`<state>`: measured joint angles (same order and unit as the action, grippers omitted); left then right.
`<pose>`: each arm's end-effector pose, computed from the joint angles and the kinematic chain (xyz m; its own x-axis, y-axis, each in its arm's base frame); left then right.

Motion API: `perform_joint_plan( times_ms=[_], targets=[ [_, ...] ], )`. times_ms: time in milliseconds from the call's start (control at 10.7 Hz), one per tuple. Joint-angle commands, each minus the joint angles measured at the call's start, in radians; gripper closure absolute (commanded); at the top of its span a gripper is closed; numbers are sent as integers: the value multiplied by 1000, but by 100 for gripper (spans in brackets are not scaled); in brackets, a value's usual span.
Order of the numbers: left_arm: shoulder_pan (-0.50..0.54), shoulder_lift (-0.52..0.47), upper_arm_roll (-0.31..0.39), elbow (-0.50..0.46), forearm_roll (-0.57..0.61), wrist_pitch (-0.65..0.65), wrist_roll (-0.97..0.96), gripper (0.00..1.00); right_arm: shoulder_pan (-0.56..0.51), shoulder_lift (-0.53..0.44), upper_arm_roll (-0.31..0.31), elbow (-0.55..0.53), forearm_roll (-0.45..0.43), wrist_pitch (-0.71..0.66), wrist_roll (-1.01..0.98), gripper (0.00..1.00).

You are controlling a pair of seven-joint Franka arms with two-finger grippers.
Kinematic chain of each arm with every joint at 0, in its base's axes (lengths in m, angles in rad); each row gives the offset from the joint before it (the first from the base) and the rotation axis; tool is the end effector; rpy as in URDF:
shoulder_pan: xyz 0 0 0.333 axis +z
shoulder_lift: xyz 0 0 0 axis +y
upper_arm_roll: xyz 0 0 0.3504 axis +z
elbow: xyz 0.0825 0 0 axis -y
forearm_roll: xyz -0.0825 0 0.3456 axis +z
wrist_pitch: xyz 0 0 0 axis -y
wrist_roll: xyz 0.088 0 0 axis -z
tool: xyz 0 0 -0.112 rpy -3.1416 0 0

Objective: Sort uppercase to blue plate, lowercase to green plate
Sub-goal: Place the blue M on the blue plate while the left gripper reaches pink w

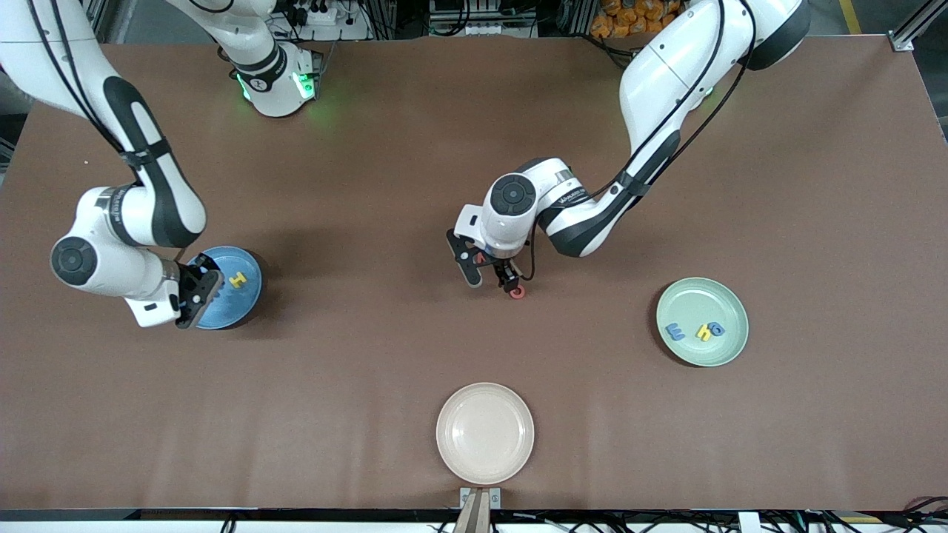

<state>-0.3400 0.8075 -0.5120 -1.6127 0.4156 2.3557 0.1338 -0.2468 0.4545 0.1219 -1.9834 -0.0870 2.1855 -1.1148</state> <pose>0.5060 -0.4698 0.2447 0.4260 -0.9019 0.0717 -0.9046 -0.4236 0.0465 0.5666 -0.0785 0.2727 0.4895 0.8649 -0.1108 0.8369 -0.5017 -0.2188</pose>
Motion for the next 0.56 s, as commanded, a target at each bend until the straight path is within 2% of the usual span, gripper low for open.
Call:
perform_joint_plan(
  times_ms=[0,94,188,282,469],
  targets=[
    [-43,-2,15,-6,37,10,-75,0,-20,9,-13,-17,65,-91,-22,70],
    [-51,-2,26,-6,38,10,-77,0,-20,24,-13,-28,78,-81,-16,70],
    [-62,-2,26,-7,46,10,-79,0,-20,39,-13,-28,96,-79,-10,63],
    [-65,-2,27,-9,48,10,-80,0,-20,36,-13,-29,99,-81,-8,45],
    [-92,-2,52,-10,48,10,-80,0,-20,36,-13,-22,99,-88,12,40]
  ],
)
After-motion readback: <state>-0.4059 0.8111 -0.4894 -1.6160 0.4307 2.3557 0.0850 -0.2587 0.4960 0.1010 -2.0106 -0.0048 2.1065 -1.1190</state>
